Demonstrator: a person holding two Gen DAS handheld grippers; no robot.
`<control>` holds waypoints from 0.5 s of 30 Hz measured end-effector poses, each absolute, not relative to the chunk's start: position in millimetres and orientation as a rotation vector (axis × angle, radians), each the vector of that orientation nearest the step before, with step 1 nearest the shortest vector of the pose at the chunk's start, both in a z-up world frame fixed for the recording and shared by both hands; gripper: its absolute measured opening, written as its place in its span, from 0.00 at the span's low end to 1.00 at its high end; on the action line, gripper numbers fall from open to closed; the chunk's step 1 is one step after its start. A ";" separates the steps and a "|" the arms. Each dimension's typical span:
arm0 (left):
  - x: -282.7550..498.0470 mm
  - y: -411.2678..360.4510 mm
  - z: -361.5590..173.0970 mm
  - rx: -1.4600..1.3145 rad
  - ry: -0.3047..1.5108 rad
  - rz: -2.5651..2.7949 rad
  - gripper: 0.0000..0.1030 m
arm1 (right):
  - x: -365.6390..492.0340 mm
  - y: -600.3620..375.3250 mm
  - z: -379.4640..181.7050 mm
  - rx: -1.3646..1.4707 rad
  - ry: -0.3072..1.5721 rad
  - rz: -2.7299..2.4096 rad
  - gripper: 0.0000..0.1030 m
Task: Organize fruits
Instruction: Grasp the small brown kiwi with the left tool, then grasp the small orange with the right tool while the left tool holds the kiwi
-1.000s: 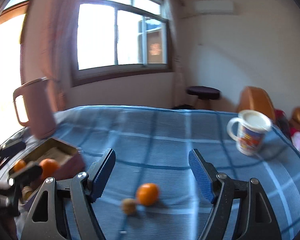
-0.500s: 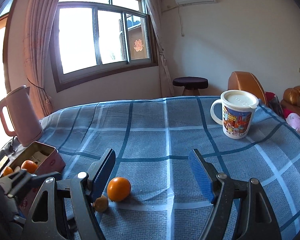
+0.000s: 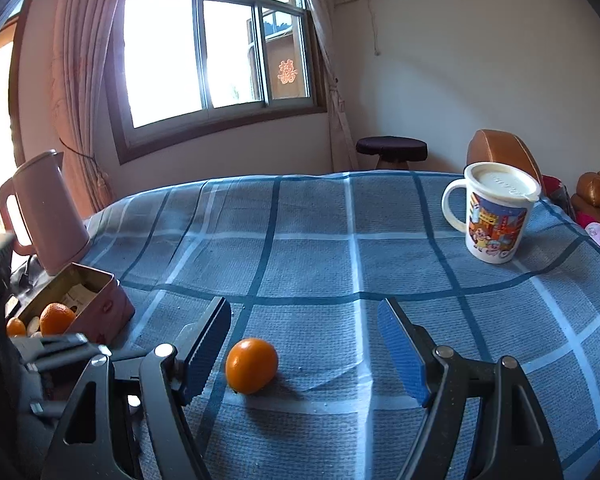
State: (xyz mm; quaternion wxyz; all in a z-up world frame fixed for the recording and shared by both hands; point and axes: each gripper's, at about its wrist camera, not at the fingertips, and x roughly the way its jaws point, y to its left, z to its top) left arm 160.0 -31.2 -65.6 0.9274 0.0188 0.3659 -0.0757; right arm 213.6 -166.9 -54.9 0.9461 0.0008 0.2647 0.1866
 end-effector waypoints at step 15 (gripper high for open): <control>157.4 -6.4 -56.8 -0.023 0.670 -0.094 0.29 | 236.4 -130.2 -83.4 -0.115 0.777 0.517 0.52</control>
